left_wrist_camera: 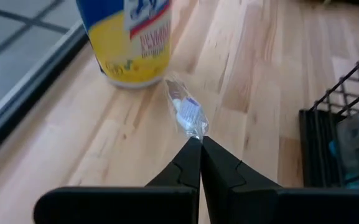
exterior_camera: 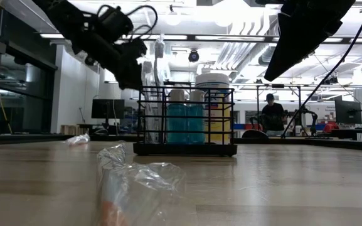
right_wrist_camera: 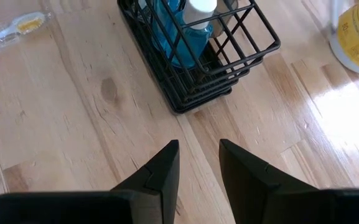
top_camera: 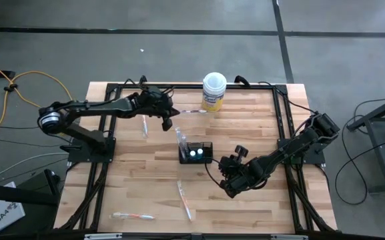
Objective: Pick & Place toothbrushing station
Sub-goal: Put the purple toothbrush into the wire organizer
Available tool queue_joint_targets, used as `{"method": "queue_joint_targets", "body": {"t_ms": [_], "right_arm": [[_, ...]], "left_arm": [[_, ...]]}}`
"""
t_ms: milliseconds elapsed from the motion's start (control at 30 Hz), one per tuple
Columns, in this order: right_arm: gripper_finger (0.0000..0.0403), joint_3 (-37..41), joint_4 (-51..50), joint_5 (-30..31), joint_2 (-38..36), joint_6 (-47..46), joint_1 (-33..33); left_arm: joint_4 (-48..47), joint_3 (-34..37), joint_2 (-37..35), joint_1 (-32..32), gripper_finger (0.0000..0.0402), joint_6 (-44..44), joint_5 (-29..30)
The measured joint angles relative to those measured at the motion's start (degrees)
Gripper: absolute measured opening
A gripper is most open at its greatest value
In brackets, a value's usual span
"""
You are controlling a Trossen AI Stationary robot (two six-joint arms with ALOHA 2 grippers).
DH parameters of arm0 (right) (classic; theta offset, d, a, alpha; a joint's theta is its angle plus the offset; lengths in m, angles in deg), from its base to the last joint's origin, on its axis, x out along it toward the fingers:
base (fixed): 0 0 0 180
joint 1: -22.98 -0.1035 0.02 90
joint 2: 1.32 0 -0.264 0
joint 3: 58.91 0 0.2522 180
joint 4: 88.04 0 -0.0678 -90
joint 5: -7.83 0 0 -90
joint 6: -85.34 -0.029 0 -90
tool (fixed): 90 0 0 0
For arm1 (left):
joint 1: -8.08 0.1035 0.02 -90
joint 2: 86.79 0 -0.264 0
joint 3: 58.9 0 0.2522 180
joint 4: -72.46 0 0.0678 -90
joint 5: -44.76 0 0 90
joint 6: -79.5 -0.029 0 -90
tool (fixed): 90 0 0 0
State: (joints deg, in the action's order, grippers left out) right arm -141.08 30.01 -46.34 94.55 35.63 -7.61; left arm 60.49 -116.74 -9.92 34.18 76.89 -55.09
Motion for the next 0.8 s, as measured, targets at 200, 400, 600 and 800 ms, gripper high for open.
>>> {"method": "queue_joint_targets", "body": {"t_ms": [200,400,600,800], "right_arm": [[0.0105,0.0,0.0,0.2,0.0,0.0,0.0],[0.0105,0.0,0.5,0.2,0.0,0.0,0.0],[0.0105,0.0,0.9,0.2,0.0,0.4,0.0],[0.0105,0.0,0.9,0.2,0.0,0.5,0.0]], "left_arm": [[-1.9,0.0,-5.2,0.0,0.0000,-0.1,0.0],[-11.8,-2.6,-9.0,0.0,0.0000,-0.5,1.0],[-21.4,-8.2,-10.0,-0.4,0.0000,-0.6,1.0],[-31.0,-14.9,-10.0,-2.8,0.0000,-0.8,0.7]]}}
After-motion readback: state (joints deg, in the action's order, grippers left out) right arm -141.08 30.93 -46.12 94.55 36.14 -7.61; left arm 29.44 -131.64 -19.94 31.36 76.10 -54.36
